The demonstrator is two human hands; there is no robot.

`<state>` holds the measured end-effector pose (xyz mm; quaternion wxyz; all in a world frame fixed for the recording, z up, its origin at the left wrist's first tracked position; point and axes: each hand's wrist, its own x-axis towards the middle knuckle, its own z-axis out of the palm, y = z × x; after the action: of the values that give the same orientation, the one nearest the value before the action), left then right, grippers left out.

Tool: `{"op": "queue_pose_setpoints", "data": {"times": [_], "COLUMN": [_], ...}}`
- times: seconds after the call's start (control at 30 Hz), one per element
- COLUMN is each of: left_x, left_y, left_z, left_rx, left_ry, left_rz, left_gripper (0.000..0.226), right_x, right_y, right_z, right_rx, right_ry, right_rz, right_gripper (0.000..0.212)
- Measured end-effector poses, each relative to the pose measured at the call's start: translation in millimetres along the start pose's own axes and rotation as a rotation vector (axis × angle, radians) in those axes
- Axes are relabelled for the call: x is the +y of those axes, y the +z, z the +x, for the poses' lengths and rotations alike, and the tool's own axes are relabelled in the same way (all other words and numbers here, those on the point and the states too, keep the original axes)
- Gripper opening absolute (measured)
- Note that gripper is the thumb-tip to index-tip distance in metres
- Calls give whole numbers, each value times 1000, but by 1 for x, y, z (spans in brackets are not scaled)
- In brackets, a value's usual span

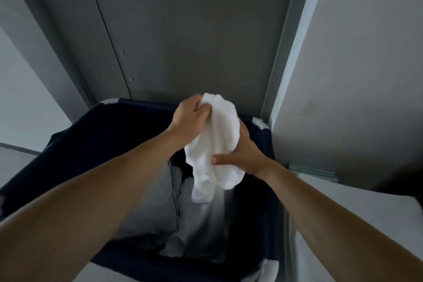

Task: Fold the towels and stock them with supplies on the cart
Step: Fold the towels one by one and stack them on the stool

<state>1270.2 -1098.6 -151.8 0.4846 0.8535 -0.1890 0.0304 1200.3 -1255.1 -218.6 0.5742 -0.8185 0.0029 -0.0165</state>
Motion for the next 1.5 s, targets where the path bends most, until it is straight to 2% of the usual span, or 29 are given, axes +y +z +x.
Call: {"op": "queue_pose_setpoints", "data": {"times": [0.03, 0.1, 0.17, 0.2, 0.23, 0.3, 0.37, 0.43, 0.5, 0.57, 0.6, 0.67, 0.73, 0.8, 0.87, 0.93, 1.0, 1.1, 1.2, 1.3, 1.4, 1.5], "left_x": [26, 70, 98, 105, 108, 100, 78, 44, 9, -14, -20, -26, -25, -19, -11, 1, 17, 55, 110, 177, 249, 323], "left_y": [-1, 0, 1, -2, -5, -13, -19, -20, -11, 2, 10, 28, 40, 48, 58, 72, 87, 107, 121, 135, 148, 156], "left_z": [-1, -5, -5, -5, -4, -5, -12, -21, -33, -48, -54, -64, -65, -64, -65, -68, -71, -70, -54, -29, -7, 7], "left_rx": [-9, -26, -64, -101, -149, -228, -225, -261, -388, -573, -639, -661, -577, -499, -465, -490, -511, -479, -394, -285, -144, -123], "left_ry": [66, 183, 252, 258, 249, 212, 136, 24, -56, -10, 47, 99, 67, 3, -46, -78, -116, -129, -108, -106, -84, -11], "left_rz": [-22, -77, -125, -142, -173, -279, -395, -404, -303, -270, -259, -246, -237, -205, -175, -187, -229, -347, -459, -547, -704, -851], "left_gripper": [36, 35, 18, 8, 10, 46, 82, 106, 124, 129, 128, 130, 131, 128, 116, 85, 50, 24, 17, 20, 16, 14], "right_x": [-12, -35, -57, -67, -78, -96, -112, -133, -153, -172, -182, -201, -219, -238, -255, -265, -267, -249, -209, -160, -126, -119], "right_y": [-4, -12, -24, -32, -42, -61, -76, -87, -95, -101, -104, -111, -119, -130, -146, -167, -192, -230, -270, -304, -331, -358], "right_z": [-4, -11, -17, -20, -24, -33, -41, -49, -56, -61, -64, -72, -82, -94, -107, -118, -127, -145, -163, -177, -191, -203], "right_rx": [50, 160, 310, 385, 453, 547, 605, 622, 579, 537, 520, 452, 405, 383, 333, 333, 426, 560, 665, 883, 957, 983], "right_ry": [-4, 19, 33, 49, 71, 118, 159, 175, 138, 82, 44, -45, -105, -179, -273, -352, -415, -467, -312, -124, -110, -161], "right_rz": [-3, 14, 202, 323, 406, 484, 596, 694, 740, 766, 770, 793, 833, 862, 915, 957, 950, 899, 767, 619, 652, 679], "right_gripper": [131, 102, 65, 54, 47, 37, 32, 33, 40, 41, 34, 16, 14, 14, 19, 28, 30, 23, 22, 15, 17, 20]}}
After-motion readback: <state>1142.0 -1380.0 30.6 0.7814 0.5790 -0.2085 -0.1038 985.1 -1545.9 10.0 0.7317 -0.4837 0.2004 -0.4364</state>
